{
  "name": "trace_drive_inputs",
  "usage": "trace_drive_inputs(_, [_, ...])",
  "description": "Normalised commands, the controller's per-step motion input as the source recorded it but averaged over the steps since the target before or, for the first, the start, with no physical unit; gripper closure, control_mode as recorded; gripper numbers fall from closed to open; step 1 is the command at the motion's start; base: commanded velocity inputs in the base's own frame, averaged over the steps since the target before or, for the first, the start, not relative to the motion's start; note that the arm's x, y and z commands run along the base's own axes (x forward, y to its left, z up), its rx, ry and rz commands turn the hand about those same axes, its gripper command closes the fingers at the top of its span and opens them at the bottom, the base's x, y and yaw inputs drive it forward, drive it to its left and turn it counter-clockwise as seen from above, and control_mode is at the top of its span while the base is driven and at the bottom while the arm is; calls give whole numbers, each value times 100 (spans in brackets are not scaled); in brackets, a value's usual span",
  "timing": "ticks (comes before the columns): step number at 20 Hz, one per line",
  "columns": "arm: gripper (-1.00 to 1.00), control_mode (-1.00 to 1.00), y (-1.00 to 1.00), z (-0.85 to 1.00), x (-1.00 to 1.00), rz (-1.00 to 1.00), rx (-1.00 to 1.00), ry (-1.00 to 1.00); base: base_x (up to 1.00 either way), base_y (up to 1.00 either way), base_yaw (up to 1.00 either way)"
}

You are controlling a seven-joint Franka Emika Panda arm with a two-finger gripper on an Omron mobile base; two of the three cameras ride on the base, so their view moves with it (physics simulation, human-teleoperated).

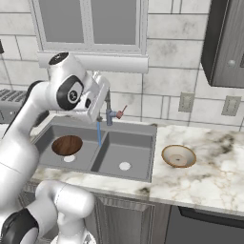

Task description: Rinse each bowl for a few seconds and place them down in the sink or on the counter.

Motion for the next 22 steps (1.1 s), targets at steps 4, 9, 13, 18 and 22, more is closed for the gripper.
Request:
trace_drive_inputs(4, [-100,-100,-52,-5,-5,0,5,0,0,0,0])
trace_drive_inputs(9, [-100,-100,-48,-7,-2,2,4,0,0,0,0])
trace_drive_inputs(13, [-100,-100,-48,-5,-3,3,4,0,0,0,0])
trace_drive_inputs(18, [-100,-100,-45,-3,-10,4,3,-3,0,0,0])
trace_drive_inputs(22, [-100,-100,-42,-6,-10,5,3,-2,0,0,0])
